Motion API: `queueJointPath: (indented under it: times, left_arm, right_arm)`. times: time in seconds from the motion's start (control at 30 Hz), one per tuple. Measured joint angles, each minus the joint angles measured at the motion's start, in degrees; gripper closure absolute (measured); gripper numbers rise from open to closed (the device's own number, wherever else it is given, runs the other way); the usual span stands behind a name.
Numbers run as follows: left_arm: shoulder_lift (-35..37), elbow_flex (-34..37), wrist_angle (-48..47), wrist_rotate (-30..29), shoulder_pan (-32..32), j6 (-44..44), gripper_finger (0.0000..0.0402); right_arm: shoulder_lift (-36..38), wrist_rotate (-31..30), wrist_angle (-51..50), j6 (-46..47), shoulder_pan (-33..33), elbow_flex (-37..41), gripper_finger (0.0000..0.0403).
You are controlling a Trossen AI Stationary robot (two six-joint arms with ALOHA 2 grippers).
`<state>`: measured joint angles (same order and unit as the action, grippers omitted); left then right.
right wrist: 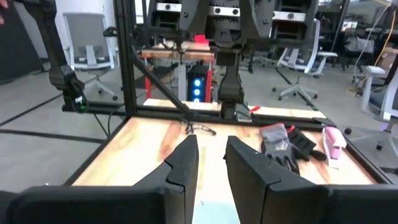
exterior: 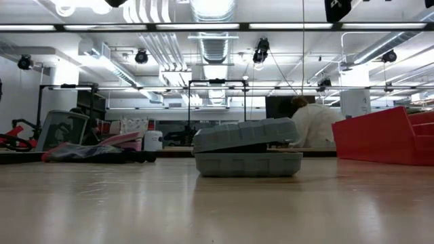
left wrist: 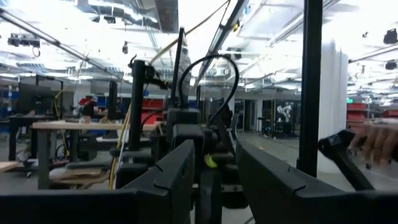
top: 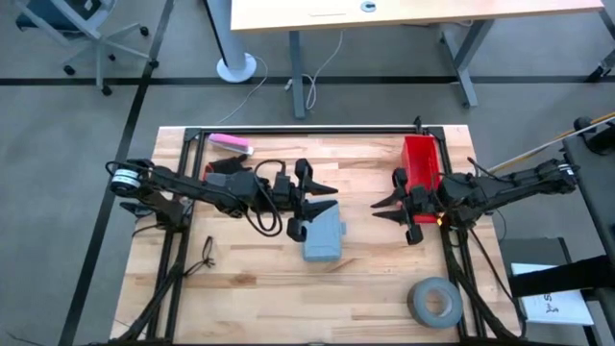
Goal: Prefit tool cases
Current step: Return to Home Position
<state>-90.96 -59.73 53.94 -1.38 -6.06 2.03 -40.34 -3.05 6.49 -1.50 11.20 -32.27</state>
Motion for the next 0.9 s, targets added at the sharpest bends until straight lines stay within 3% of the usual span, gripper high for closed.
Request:
queueJointPath:
  times: [0.17, 0.47, 0.9]
  left_arm:
    - [0.57, 3.48, -0.84, -0.03, 0.11, 0.01, 0.0276]
    - [9.65, 13.31, -13.95, -0.05, -0.22, 0.01, 0.0284]
    - [21.09, 32.25, -14.14, -0.07, -0.22, 0.01, 0.0266]
  right_arm:
    - [1.94, 0.04, -0.20, -0.01, -0.09, 2.07, 0.0351]
    - [9.74, 0.02, -0.04, -0.01, -0.15, 7.90, 0.0346]
    - [18.22, 0.02, -0.24, -0.02, -0.27, 17.00, 0.0327]
